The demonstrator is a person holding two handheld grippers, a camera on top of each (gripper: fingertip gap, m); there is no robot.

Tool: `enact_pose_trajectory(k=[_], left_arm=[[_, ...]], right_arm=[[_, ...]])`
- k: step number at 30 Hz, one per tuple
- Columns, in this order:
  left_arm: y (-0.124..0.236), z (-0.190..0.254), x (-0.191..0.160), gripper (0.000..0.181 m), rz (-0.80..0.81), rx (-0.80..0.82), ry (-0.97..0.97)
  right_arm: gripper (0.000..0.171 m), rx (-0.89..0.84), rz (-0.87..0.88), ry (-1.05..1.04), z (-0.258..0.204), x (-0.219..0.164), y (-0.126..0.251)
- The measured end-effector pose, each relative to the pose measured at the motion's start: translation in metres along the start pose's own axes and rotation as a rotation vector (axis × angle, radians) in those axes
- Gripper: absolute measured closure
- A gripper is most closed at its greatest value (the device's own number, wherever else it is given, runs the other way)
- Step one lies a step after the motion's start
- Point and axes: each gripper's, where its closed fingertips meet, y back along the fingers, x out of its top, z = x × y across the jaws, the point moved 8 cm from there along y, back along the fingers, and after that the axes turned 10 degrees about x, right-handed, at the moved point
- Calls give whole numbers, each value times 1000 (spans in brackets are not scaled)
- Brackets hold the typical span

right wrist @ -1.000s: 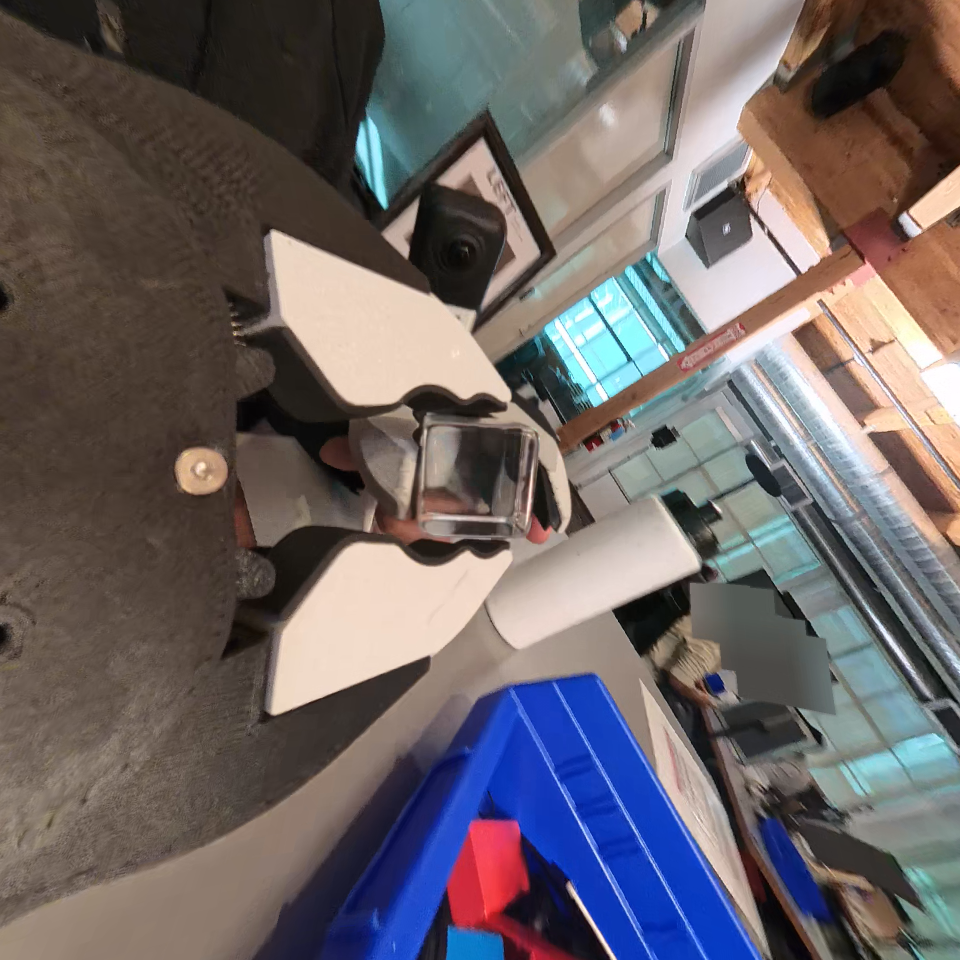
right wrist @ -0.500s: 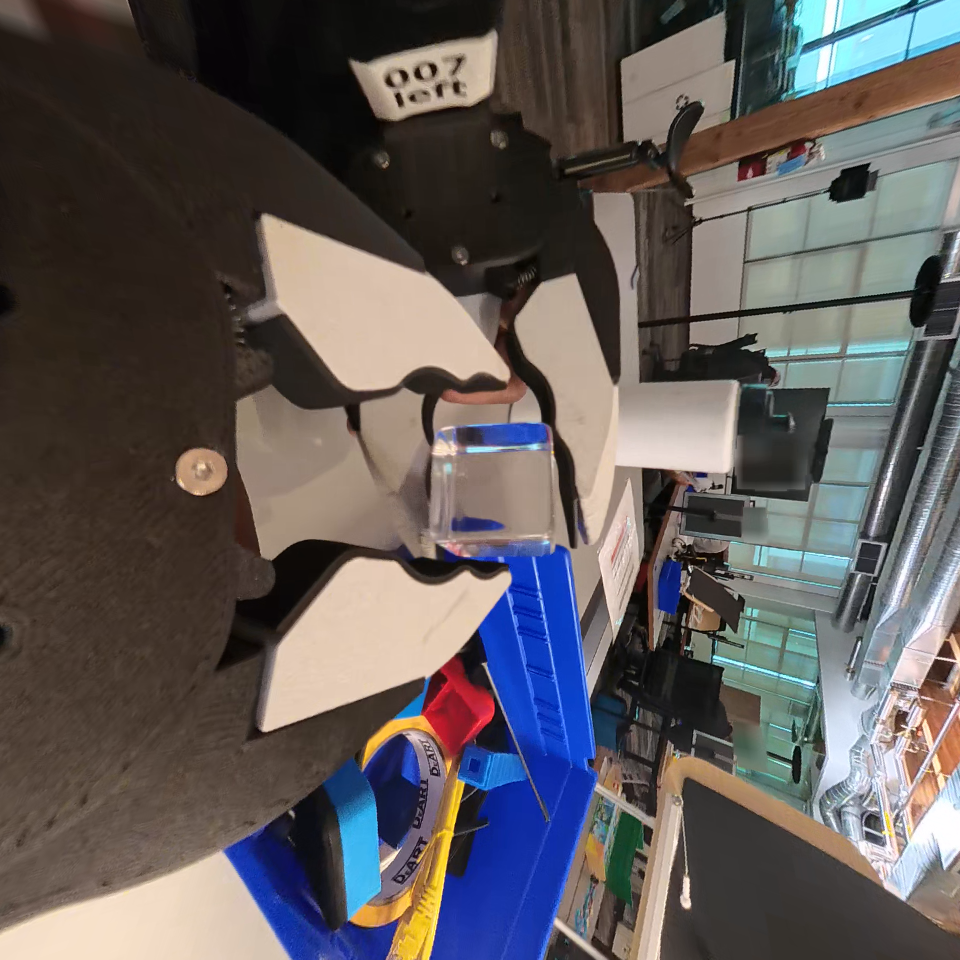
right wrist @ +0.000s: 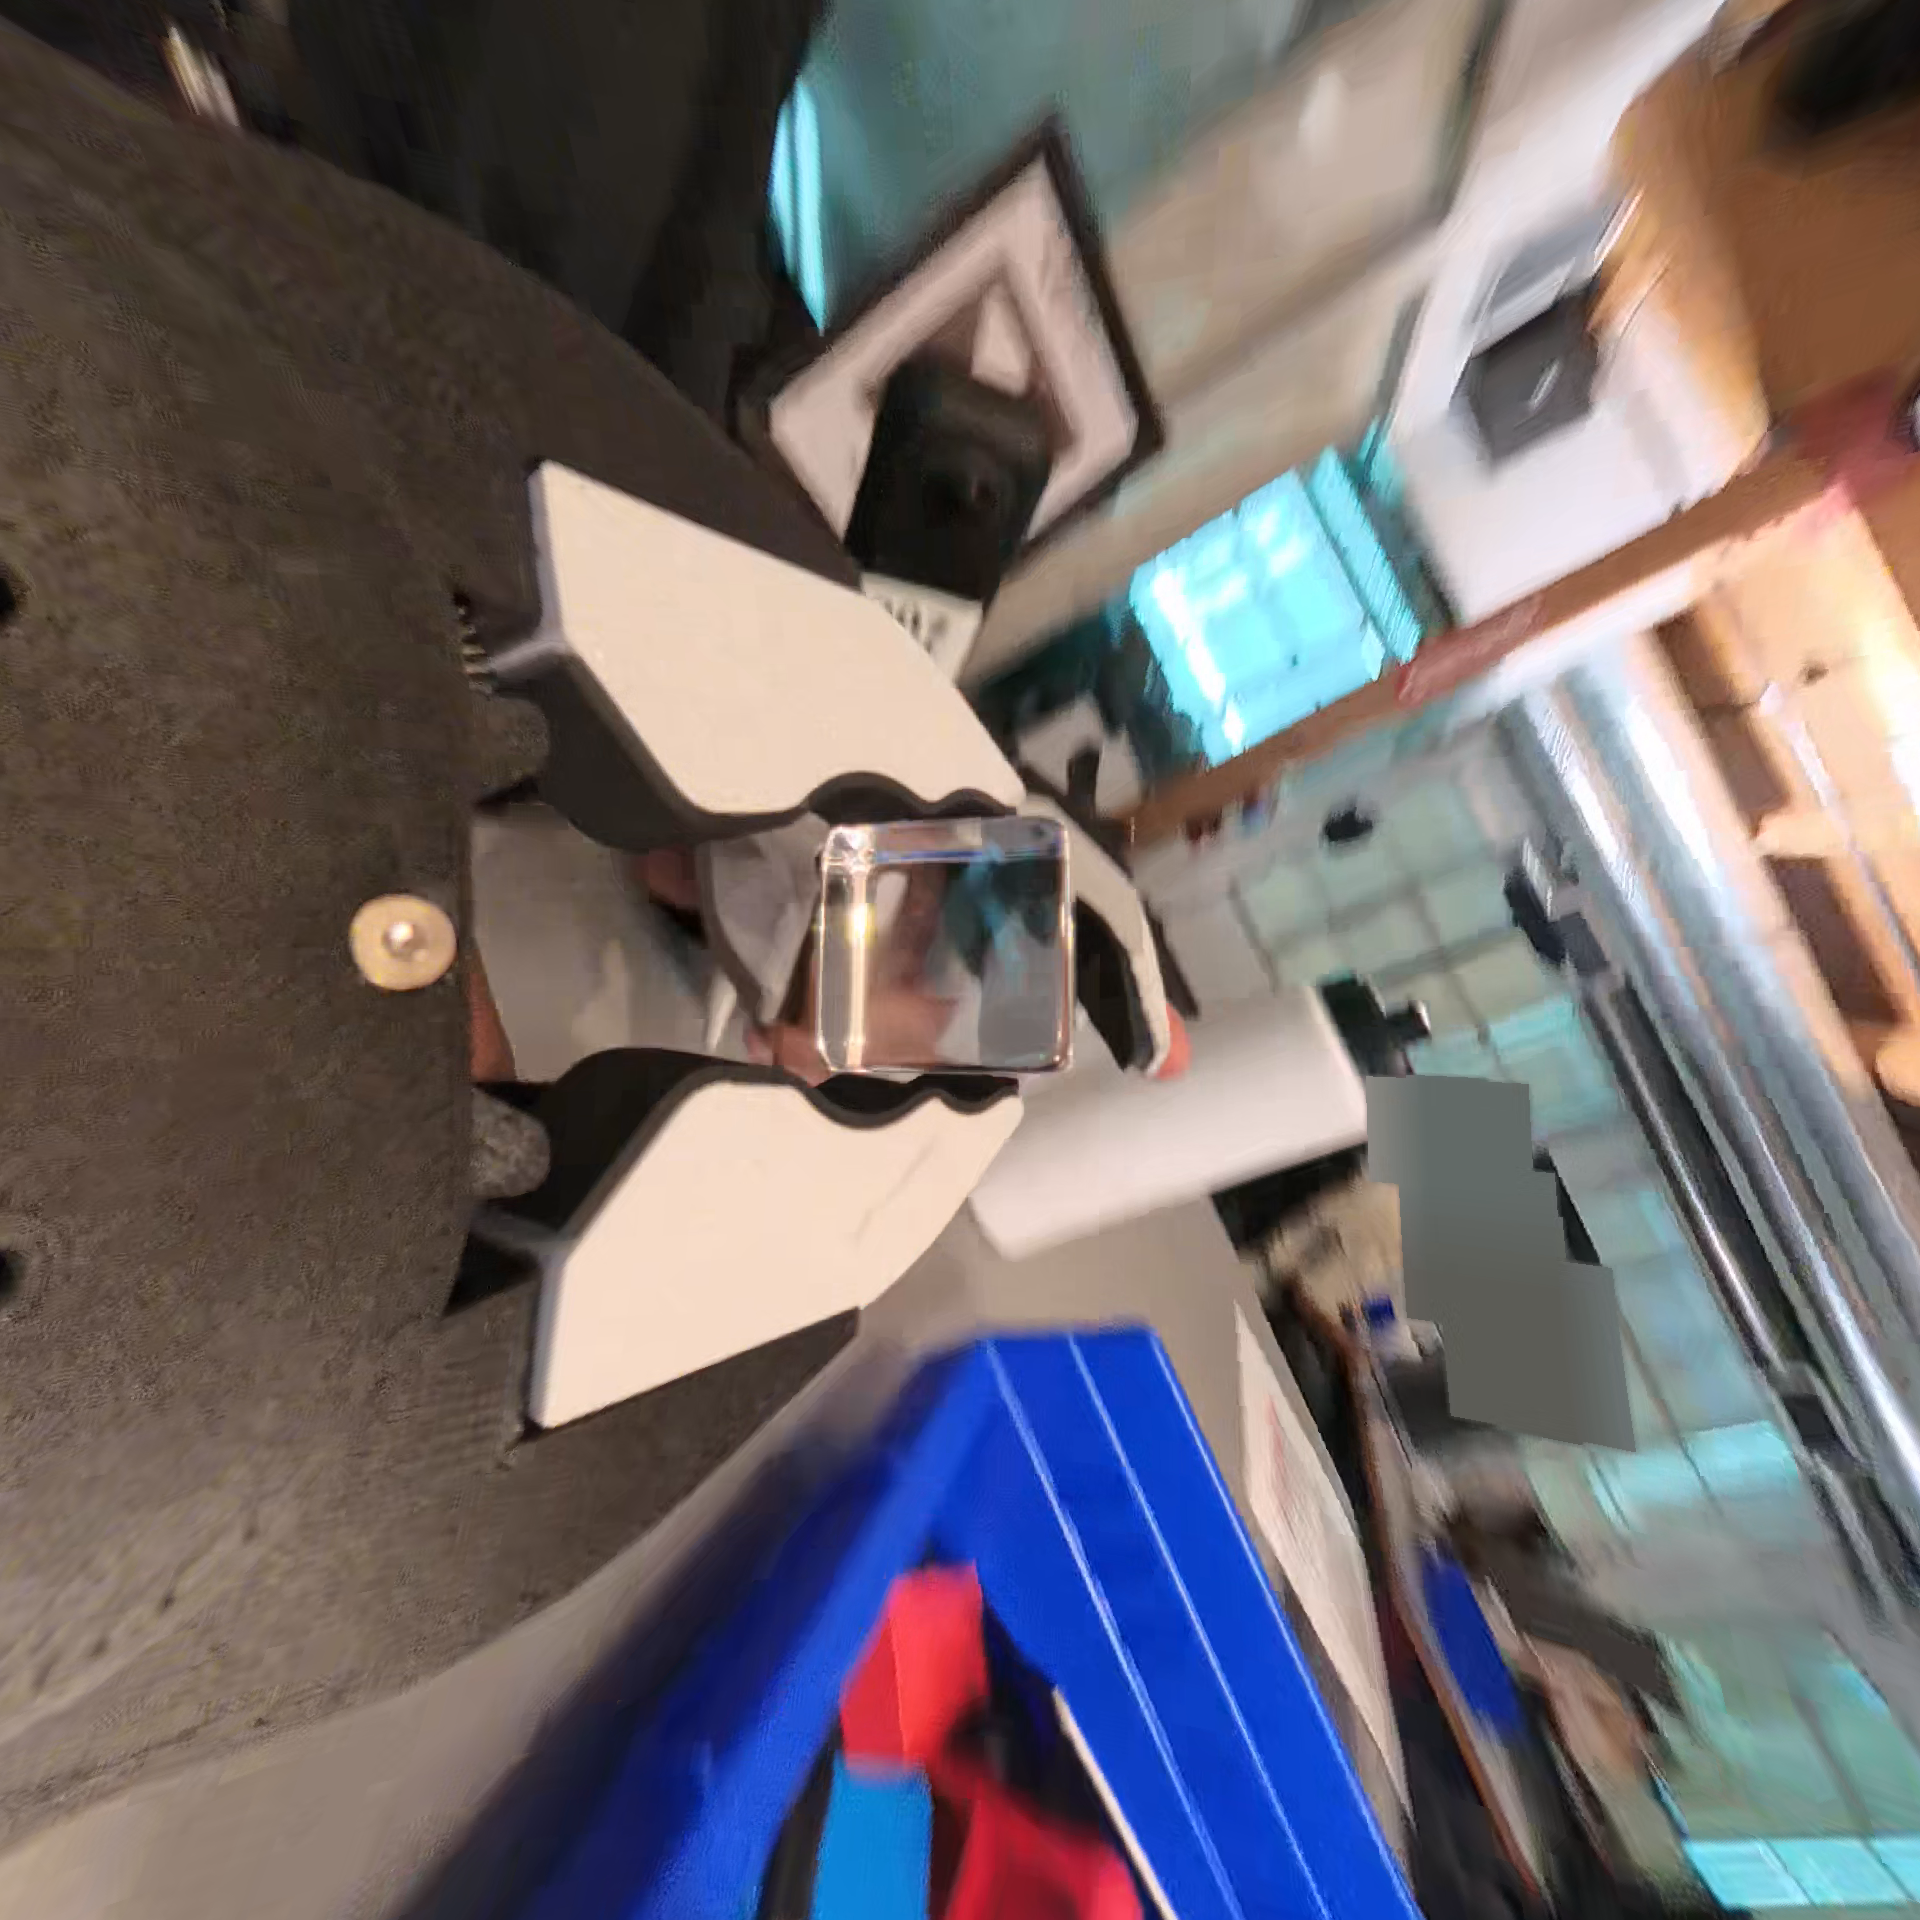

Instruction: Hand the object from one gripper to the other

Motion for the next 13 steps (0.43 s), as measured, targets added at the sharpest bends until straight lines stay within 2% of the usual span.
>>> enact_pose_trajectory(k=[1, 3, 5, 8, 13], left_arm=[[1, 3, 2, 115, 17, -34, 4], [1, 10, 3, 114, 32, -70, -24], [2, 10, 3, 118, 44, -47, -67], [4, 9, 6, 118, 61, -12, -121], [-2, 1, -5, 119, -80, 127, -220]], right_arm=[[125, 85, 5, -92, 0, -2, -1], [125, 181, -33, -177, -3, -7, -5], [126, 197, -107, -162, -6, -14, -9], [124, 199, -113, -134, -8, -14, -10], [115, -60, -71, 52, 1, -6, -5]])
